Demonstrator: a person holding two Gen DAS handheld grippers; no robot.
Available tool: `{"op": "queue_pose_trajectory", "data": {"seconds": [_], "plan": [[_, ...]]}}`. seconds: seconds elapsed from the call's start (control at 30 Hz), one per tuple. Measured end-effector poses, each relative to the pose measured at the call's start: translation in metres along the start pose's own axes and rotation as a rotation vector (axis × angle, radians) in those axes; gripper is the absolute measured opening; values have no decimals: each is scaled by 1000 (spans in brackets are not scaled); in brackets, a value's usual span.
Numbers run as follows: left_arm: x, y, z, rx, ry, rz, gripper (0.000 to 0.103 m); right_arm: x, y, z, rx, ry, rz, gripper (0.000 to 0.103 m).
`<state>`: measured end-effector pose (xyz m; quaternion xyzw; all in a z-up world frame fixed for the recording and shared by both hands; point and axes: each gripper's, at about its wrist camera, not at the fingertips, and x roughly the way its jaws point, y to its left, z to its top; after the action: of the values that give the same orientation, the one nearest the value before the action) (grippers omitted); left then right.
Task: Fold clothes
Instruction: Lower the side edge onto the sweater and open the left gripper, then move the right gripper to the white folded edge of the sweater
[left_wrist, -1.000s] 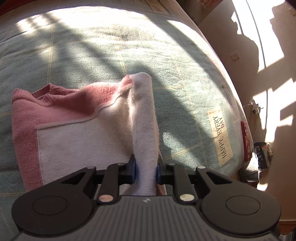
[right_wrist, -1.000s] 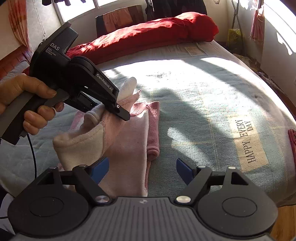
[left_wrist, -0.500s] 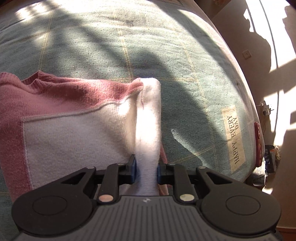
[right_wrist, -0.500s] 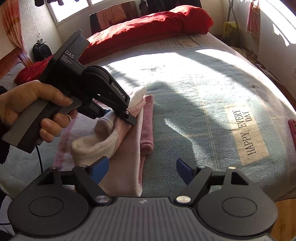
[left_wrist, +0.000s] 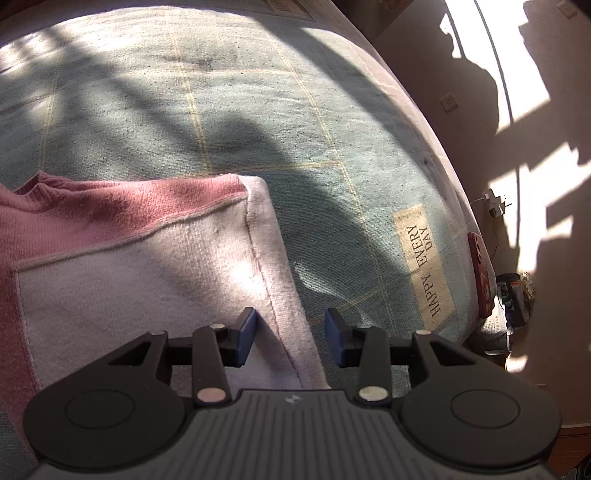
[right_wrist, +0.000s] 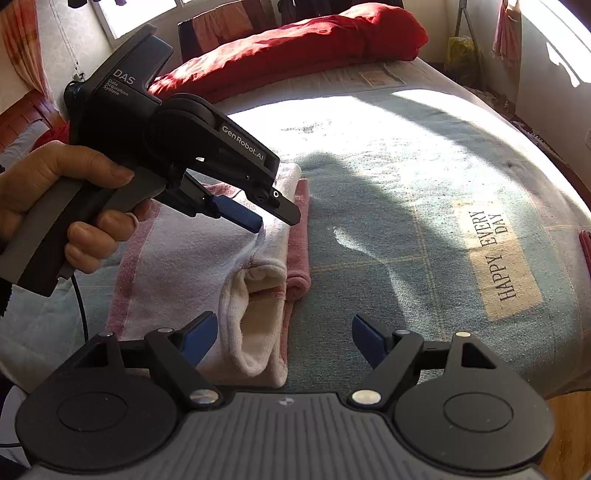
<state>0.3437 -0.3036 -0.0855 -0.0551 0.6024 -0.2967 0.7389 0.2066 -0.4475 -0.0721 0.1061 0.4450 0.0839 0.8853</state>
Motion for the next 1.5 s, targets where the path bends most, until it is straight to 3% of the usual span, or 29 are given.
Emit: {"op": "queue_pose_trajectory", "data": {"seconds": [0.13, 0.3, 0.33, 0.4, 0.47, 0.5, 0.57, 0.73, 0.83, 0.87, 1.07, 1.3, 1.5], "plan": [[-34, -4, -14, 151, -33, -6, 42, -3, -1, 0, 30, -10, 7, 83], [-72, 0, -47, 389, -93, 105, 52, -6, 2, 5, 80, -25, 94, 81], [-79, 2, -57, 443, -116, 150, 56, -6, 4, 6, 80, -28, 98, 79], [-90, 10, -75, 507, -146, 218, 64, -4, 9, 8, 76, -25, 106, 65], [-95, 20, -88, 509, -144, 212, 64, 0, 14, 8, 80, -14, 135, 47], [-97, 27, -94, 501, -141, 193, 64, 3, 17, 7, 82, -7, 153, 44], [-96, 35, -104, 494, -132, 158, 65, 12, 23, 5, 83, 10, 161, 44], [-80, 44, -129, 511, -141, 124, 65, 37, 31, -4, 59, 74, 69, 44], [-61, 46, -132, 496, -105, 112, 68, 51, 27, -11, 59, 106, 7, 33], [-56, 48, -132, 484, -93, 126, 68, 55, 23, -13, 70, 117, -12, 24], [-58, 63, -132, 433, -106, 98, 68, 52, 4, -22, 153, 138, -13, 25], [-74, 53, -118, 495, -176, 146, 68, 23, 36, 20, 46, -5, 33, 25], [-64, 66, -100, 469, -189, 167, 69, 44, 46, 44, 2, -19, 32, 25]]}}
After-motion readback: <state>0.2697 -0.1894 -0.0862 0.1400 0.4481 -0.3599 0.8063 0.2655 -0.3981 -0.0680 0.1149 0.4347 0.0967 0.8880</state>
